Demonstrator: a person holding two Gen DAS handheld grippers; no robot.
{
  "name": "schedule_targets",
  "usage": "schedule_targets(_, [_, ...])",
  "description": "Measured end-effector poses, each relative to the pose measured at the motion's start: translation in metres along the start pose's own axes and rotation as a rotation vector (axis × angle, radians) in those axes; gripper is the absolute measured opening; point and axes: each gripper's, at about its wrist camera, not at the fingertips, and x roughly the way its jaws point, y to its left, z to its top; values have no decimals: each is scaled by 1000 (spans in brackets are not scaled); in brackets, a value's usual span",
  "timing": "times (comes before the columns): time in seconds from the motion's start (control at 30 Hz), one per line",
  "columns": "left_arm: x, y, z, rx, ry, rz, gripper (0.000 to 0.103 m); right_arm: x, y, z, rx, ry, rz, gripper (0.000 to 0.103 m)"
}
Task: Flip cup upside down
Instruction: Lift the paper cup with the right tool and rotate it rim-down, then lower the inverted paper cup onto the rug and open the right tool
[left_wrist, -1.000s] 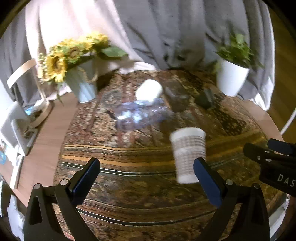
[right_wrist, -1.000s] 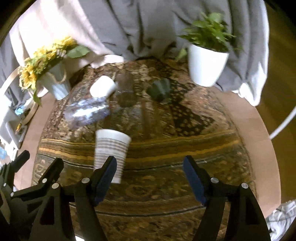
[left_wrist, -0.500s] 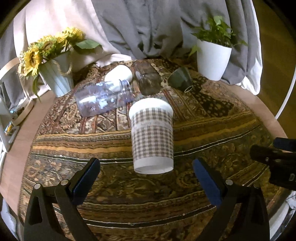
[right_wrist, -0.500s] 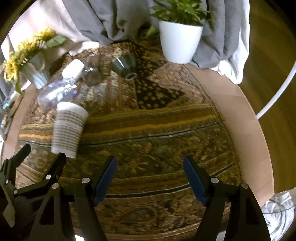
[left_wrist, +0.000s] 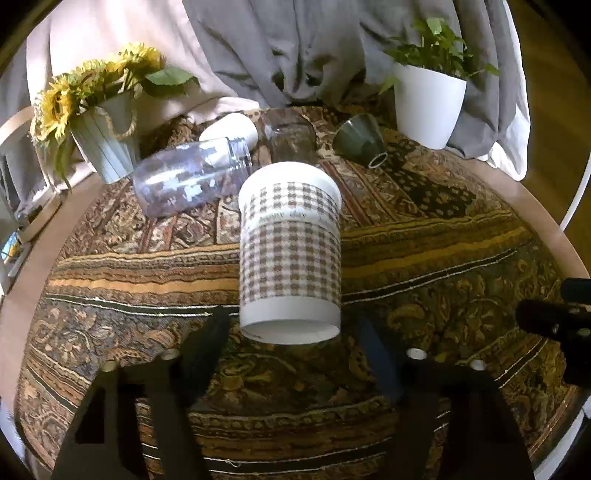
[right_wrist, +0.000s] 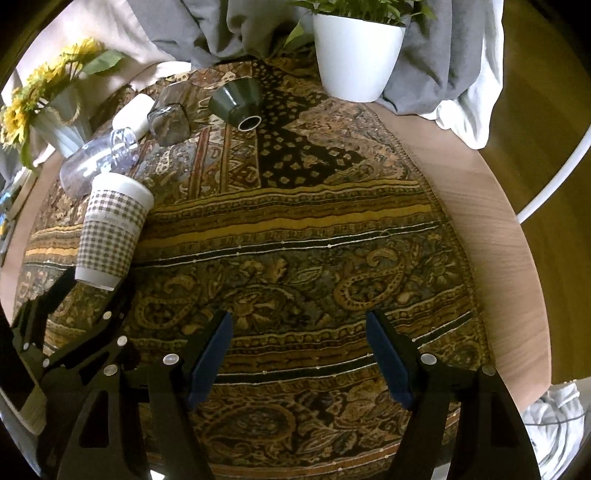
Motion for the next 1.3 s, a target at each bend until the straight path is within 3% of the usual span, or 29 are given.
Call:
schedule_targets(0.13, [-2,-1,0,-7,-7,6,52,1,-2,1,0,-3,-2,74])
schedule_targets(0.7, [-20,8,43,-37,-83,17,52,-15,-3,24,15,-68,41,74])
schedule_targets(1.3, [10,18,98,-86,-24,3,52,-27,5,69,45,-175,89,74])
